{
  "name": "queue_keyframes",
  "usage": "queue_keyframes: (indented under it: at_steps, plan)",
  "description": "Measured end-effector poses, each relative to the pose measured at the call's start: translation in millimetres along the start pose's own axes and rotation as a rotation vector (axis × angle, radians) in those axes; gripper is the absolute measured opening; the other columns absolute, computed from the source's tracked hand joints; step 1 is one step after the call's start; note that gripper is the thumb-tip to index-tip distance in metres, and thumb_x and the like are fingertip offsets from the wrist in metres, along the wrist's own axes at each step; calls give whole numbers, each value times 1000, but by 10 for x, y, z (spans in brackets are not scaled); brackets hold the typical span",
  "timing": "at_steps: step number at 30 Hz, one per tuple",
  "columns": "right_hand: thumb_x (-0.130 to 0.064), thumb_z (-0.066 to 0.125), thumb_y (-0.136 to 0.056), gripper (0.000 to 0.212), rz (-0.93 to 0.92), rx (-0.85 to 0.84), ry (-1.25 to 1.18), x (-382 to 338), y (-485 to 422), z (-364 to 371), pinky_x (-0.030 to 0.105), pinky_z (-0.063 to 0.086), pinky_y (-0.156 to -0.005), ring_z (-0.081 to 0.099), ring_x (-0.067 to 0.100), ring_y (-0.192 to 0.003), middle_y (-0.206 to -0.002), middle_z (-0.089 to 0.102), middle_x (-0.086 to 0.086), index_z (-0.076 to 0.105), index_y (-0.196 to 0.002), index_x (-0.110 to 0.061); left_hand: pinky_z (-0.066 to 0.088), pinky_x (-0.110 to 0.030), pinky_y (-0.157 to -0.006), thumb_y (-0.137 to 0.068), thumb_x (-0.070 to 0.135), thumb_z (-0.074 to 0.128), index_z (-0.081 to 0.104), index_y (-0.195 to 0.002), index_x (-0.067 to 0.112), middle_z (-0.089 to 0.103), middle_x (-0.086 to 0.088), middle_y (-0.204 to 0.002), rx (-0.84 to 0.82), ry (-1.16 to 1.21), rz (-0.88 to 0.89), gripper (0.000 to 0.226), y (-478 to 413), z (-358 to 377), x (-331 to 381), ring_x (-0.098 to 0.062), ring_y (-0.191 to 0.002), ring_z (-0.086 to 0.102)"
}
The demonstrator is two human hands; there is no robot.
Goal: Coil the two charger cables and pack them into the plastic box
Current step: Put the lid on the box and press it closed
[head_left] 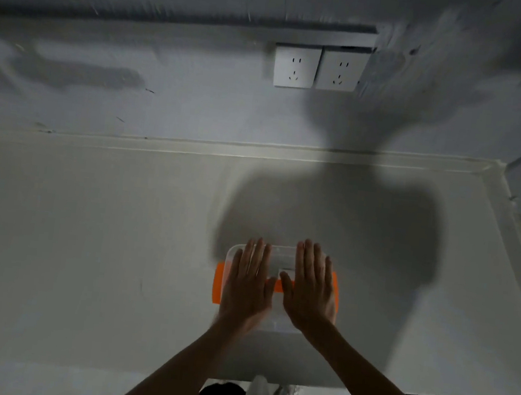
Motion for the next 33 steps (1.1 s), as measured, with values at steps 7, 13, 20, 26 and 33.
queue_keyframes:
  at_steps: [7, 13, 20, 26, 33]
  plan:
    - [-50, 21, -99, 68, -16, -15, -32, -4, -27, 21, 46, 14, -121, 5, 24, -150, -161, 7, 10, 8, -153, -10, 14, -48, -121, -102, 41, 24, 22, -153, 13, 17, -7, -161, -45, 16, -1, 58, -43, 16, 7, -24, -150, 12]
    - [-35, 35, -97, 65, 28, 18, -549, 265, -81, -84, 49, 11, -122, -6, 20, -149, -160, -6, 2, 3, -151, -19, 14, -36, -122, -98, 20, 33, 33, -147, 24, 26, 6, -154, 78, 592, -168, 50, -31, -219, -358, -22, -148, 22]
    - [-72, 55, -74, 110, 379, -67, -720, 760, 366, 214, 51, 2, -119, -11, 34, -148, -161, -8, 15, -2, -153, -19, 35, -30, -104, -84, 32, 72, 21, -151, 12, 38, -1, -145, -40, 1074, -757, 86, 644, -5, -928, -24, -139, 36]
    - [-93, 46, -40, 141, 702, -34, -955, 866, 585, 407, 59, 19, -116, 17, 42, -144, -157, 16, 22, 5, -153, -20, 37, -22, -47, -80, 43, 72, 50, -63, 18, 49, 3, -59, 0, 1062, -818, 37, 768, 39, -932, -12, -53, 44]
    - [-73, 70, -60, 122, 713, -43, -981, 892, 579, 476, 60, 23, -114, 19, 41, -143, -156, 19, 18, 3, -152, -27, 51, -31, -72, -98, 25, 52, 58, -123, 10, 74, -10, -93, 295, 518, -516, 30, 807, -573, -534, -26, -81, 70]
Point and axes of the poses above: each hand's wrist, its own y-axis away from the middle knuckle, its own z-axis out of the palm, x = y × z, the point moved 10 cm from there along -y, towards the middle knuckle
